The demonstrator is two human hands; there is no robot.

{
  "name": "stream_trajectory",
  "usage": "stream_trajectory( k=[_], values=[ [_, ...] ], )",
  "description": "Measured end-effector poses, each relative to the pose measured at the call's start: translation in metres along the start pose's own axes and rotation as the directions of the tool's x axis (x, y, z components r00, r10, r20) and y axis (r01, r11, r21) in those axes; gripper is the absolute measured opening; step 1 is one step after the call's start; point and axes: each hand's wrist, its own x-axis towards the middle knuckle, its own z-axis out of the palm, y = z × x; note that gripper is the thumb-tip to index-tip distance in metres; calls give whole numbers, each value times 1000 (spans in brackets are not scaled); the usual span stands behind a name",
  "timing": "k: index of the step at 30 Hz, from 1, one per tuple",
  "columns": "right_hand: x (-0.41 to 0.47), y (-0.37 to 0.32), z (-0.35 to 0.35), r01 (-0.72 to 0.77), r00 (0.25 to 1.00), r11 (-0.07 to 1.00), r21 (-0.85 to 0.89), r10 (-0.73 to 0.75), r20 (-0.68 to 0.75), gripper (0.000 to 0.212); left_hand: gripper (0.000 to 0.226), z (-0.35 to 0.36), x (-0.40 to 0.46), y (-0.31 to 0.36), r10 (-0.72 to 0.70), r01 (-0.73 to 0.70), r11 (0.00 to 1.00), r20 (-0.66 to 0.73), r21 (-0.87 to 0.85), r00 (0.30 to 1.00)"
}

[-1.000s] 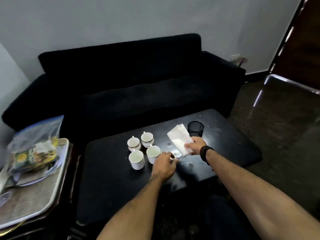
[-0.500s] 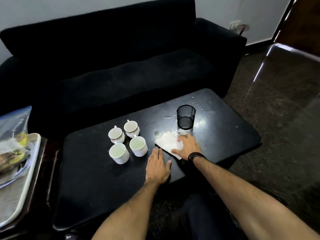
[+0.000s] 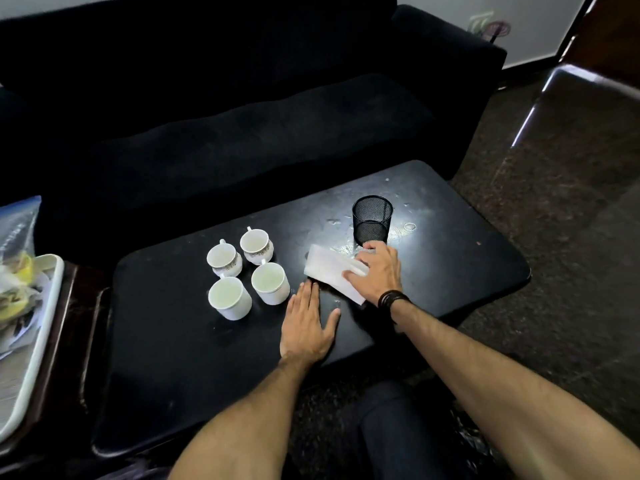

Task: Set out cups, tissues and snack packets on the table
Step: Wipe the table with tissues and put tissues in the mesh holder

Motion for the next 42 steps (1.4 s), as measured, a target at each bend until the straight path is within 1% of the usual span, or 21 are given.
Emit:
stream_trajectory(
  k=[2,4,9,11,12,14,16,18,19,20,21,23,26,28,30,31,33,35,38,40,42],
  values=[
    [4,-3,-8,-103,995,968,229,97,37,18,80,0,0,0,0,0,1000,-4,14,1000],
    [10,-8,-15,-226,974,877,423,194,116,18,79,0,0,1,1,-1,1000,-7,13,1000],
    [20,-4,-21,-350,936,737,579,305,177,14,79,0,0,1,-1,1,1000,-16,-4,1000],
    [28,-5,-28,-359,931,678,641,310,193,14,78,1,1,0,-1,1,1000,-15,-5,1000],
    [34,-6,-33,-360,931,668,651,303,203,14,78,1,1,0,-1,1,1000,-18,-9,1000],
    [47,-8,-44,-379,926,697,610,276,259,14,77,0,1,0,-1,1,1000,-22,-23,1000],
    [55,-3,-48,-357,925,794,492,227,306,14,76,0,1,0,0,-1,999,-27,-35,1000],
    [51,6,-45,-290,930,913,288,198,310,19,76,-1,0,0,2,-3,999,-28,-44,1000],
    [44,12,-42,-260,933,952,163,204,297,23,77,-2,0,1,3,-5,999,-29,-50,1000],
    [37,18,-39,-243,936,968,58,219,276,28,77,-3,0,1,4,-6,998,-31,-56,1000],
    [30,26,-36,-254,935,967,1,246,256,34,77,-3,0,1,7,-9,998,-33,-60,999],
    [20,38,-32,-311,922,949,-51,314,225,48,77,-2,0,1,11,-13,998,-40,-56,999],
    [12,42,-30,-338,914,922,-188,369,168,77,80,-1,0,0,13,-15,999,-46,-50,999],
    [8,39,-29,-366,903,903,-226,403,148,90,81,0,0,0,12,-15,999,-50,-47,999],
    [8,35,-28,-396,883,890,-225,437,172,91,80,0,1,0,9,-11,999,-48,-48,999],
    [8,35,-27,-394,883,895,-209,432,183,87,79,0,1,-1,7,-9,999,-44,-46,999],
    [9,38,-24,-361,908,924,-124,379,179,69,78,0,1,-1,5,-7,999,-33,-42,999],
    [7,39,-25,-320,939,947,2,317,132,46,77,-1,1,-1,5,-6,999,-28,-35,1000],
    [5,38,-32,-277,957,955,103,264,120,27,77,-1,1,-1,9,-9,1000,-31,-21,999],
    [9,37,-41,-249,964,959,140,231,128,22,77,-2,0,0,9,-9,1000,-26,-18,1000],
    [19,30,-56,-211,975,949,234,186,125,23,77,-3,-1,1,5,-5,1000,-20,-16,1000]
  ],
)
